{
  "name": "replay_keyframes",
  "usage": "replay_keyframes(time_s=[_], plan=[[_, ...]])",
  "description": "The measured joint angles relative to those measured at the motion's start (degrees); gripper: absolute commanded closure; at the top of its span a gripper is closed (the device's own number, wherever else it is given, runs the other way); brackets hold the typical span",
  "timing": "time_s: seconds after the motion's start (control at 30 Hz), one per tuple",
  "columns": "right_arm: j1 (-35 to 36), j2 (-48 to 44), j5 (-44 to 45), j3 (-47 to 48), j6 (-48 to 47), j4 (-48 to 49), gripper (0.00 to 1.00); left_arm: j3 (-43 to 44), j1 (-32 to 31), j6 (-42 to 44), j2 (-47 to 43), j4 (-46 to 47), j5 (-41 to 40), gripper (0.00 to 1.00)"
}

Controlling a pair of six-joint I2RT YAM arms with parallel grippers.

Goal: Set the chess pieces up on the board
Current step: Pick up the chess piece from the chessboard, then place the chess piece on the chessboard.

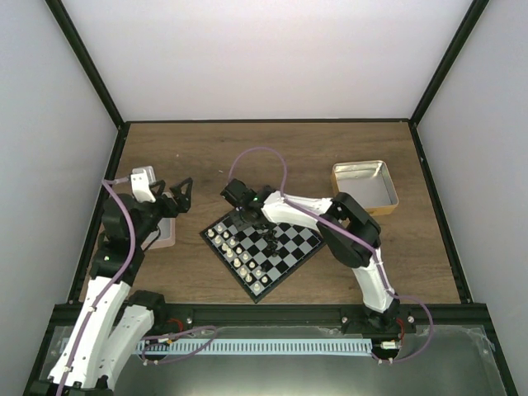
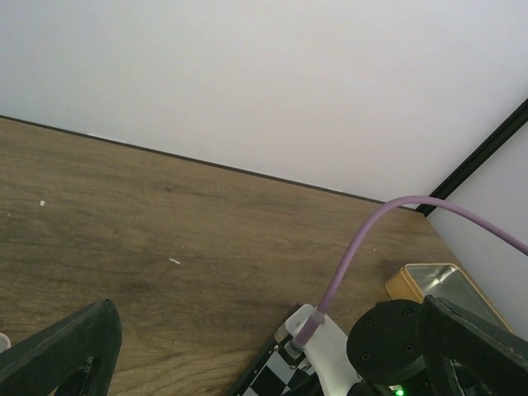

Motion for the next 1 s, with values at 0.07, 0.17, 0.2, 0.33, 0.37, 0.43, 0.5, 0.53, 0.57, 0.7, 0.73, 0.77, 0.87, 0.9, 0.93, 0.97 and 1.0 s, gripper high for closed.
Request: replay_keyframes(time_s=[0.07,0.17,0.2,0.33,0.37,0.43,0.5,0.53,0.57,0.7,0.73,0.77,0.87,0.9,0.93,0.97,1.0], plan=[[0.0,-0.6,0.3,-1.2,0.0,1.4,0.84,0.0,0.0,0.0,0.4,0.1,0.3,0.0],[0.0,-2.1,0.5,-4.0,0.0,4.2,0.84,0.0,0.0,0.0,1.4,0.1,1.3,0.0],[0.0,-2.8,0.6,-5.3,0.0,5.5,0.84,0.0,0.0,-0.1,1.7,0.2,1.8,0.0],[-0.2,-7.2,0.9,-12.9,-0.4,11.9,0.84,-0.5,0.0,-1.2,3.4,1.4,5.4,0.0],[-0.4,-8.8,0.7,-15.6,-0.7,14.4,0.84,-0.7,0.0,-1.6,4.0,1.7,6.6,0.0],[-0.8,-12.5,0.3,-20.9,-1.5,19.4,0.83,-0.8,0.0,-2.3,5.4,2.4,9.2,0.05],[-1.4,-16.7,-0.7,-26.1,-2.6,25.2,0.83,-0.9,0.0,-3.6,7.4,3.5,12.7,0.08],[-1.6,-18.2,-1.1,-27.9,-3.1,27.6,0.83,-0.9,0.0,-4.3,8.4,4.0,14.6,0.1],[-2.0,-19.9,-1.9,-29.8,-3.7,30.9,0.82,-0.9,0.0,-5.2,9.6,4.7,16.7,0.11],[-2.7,-23.8,-4.7,-34.0,-5.6,40.7,0.82,-0.9,-0.5,-9.4,15.0,7.4,23.6,0.22],[-2.8,-24.6,-5.7,-34.9,-6.1,43.3,0.82,-0.9,-0.7,-10.3,16.6,7.6,24.9,0.25],[-2.8,-25.3,-6.5,-35.5,-6.4,45.2,0.82,-0.9,-0.9,-10.9,18.2,7.6,25.8,0.28],[-2.9,-27.4,-9.5,-38.0,-7.3,51.0,0.82,-0.9,-2.3,-12.3,23.7,7.4,28.2,0.34],[-2.9,-27.9,-10.3,-38.6,-7.5,52.3,0.82,-0.7,-3.1,-12.5,25.6,7.2,28.8,0.36],[-2.9,-28.4,-11.2,-39.2,-7.6,53.5,0.82,-0.7,-4.1,-12.9,27.4,7.1,29.3,0.38],[-2.9,-29.0,-12.2,-39.9,-7.7,55.0,0.82,-0.6,-4.9,-13.2,28.7,7.0,29.8,0.4],[-2.9,-29.4,-12.9,-40.3,-7.8,55.6,0.82,-0.4,-5.7,-13.5,30.1,7.0,30.2,0.41]])
